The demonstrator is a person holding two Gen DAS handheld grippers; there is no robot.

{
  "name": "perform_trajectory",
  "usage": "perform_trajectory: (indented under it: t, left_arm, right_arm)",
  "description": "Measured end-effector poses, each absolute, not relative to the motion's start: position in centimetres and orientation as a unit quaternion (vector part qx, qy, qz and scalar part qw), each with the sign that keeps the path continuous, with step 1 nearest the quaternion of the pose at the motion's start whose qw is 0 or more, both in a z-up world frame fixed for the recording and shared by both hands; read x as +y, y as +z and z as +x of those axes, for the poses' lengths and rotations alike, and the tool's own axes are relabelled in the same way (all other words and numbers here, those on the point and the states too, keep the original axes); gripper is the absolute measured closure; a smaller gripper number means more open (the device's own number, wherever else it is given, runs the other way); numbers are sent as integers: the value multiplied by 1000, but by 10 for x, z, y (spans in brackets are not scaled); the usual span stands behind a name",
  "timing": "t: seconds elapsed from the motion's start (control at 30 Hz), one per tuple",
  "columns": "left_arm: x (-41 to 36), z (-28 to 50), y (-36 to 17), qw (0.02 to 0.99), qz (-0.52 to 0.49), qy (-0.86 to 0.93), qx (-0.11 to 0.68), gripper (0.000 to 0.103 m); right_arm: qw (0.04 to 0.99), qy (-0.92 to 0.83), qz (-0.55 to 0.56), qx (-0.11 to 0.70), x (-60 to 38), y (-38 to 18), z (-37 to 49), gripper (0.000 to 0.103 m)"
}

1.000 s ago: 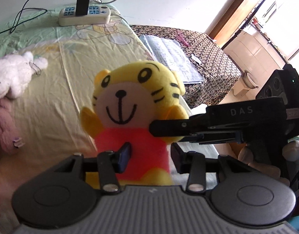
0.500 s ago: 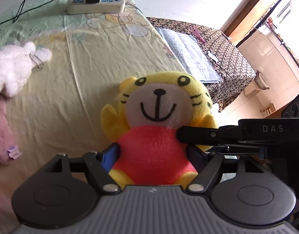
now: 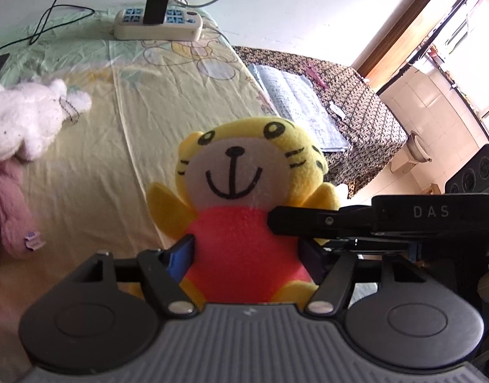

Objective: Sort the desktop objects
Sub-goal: 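Lift the yellow tiger plush with the right gripper over the red box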

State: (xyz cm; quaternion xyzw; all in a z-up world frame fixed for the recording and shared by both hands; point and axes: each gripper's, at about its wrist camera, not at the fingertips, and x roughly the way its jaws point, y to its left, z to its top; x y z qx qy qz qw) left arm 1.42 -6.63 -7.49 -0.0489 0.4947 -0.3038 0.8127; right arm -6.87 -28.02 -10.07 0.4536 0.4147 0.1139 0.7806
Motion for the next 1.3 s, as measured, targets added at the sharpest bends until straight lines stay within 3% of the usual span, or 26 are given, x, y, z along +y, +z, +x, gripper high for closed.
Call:
perform_trajectory:
  t: [0.7,1.3]
  left_arm:
    - [130,-17,26,886,-116,-264,362,33]
    - [263,-8,-19,858,-201,-278,382,33]
  right_arm:
    - [841,227,366,326,-108,5,-45,75]
    - [885,205,260,326,28,10,-23,75]
